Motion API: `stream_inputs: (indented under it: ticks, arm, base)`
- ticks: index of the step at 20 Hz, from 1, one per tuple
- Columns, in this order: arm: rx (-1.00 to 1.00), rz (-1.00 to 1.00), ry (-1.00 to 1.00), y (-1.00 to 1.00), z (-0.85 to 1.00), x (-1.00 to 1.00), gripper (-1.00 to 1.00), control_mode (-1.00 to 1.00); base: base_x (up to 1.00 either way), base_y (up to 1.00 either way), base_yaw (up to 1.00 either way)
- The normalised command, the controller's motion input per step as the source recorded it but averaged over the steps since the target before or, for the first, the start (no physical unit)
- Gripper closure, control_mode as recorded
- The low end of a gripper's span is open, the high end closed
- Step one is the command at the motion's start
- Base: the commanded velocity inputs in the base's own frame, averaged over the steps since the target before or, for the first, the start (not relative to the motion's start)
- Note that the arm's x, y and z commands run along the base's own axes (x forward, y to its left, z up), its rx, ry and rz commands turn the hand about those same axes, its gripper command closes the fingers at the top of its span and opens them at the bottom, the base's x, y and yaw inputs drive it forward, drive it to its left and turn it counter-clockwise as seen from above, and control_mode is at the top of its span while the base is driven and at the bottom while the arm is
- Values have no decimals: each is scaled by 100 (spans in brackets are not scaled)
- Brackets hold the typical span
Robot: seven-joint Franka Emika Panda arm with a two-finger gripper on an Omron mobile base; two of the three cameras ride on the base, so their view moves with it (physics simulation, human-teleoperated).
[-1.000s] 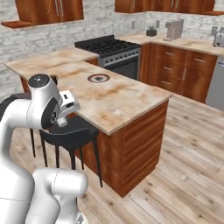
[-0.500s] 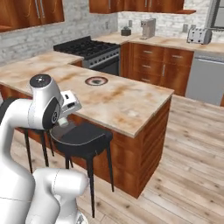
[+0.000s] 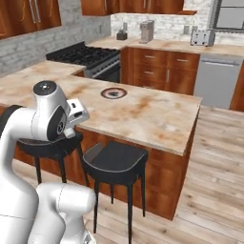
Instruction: Pick up the marshmallow and place it in the cup of hot chocolate on the dining counter.
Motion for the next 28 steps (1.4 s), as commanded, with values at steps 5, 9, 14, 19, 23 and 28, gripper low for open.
stream_inputs:
  ticks: [5, 9, 14, 19, 23, 28]
  arm:
    - [0, 0, 0, 0, 0, 0, 100, 100]
    - [0, 0, 0, 0, 0, 0, 100, 100]
    - [0, 0, 0, 0, 0, 0, 100, 100]
    - [0, 0, 0, 0, 0, 0, 100, 100]
    - [0, 0, 0, 0, 0, 0, 100, 100]
    - [0, 0, 0, 0, 0, 0, 100, 100]
  base:
    - [0, 100, -21]
    - [-5, 100, -12]
    - [4, 100, -3]
    - [66, 78, -9]
    - [85, 8, -12]
    - [77, 0, -15]
